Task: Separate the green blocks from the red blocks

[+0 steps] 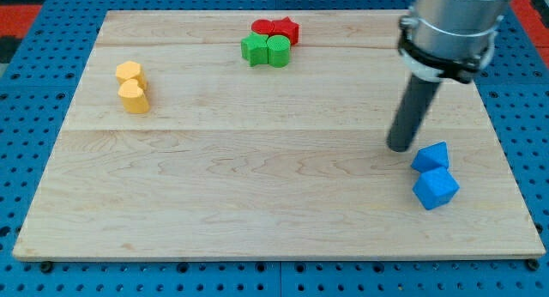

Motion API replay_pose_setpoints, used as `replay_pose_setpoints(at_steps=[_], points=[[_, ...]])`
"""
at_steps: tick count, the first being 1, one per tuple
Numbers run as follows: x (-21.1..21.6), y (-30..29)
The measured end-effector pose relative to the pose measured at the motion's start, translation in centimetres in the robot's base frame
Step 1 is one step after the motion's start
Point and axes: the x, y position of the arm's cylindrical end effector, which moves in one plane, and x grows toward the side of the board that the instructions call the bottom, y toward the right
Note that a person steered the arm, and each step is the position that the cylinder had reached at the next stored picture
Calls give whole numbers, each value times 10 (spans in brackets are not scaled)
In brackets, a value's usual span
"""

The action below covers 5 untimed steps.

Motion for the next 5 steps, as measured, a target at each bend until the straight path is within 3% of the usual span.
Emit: replay_pose_setpoints(at_steps=[3, 5], points=[[-21, -80], [-65, -116]])
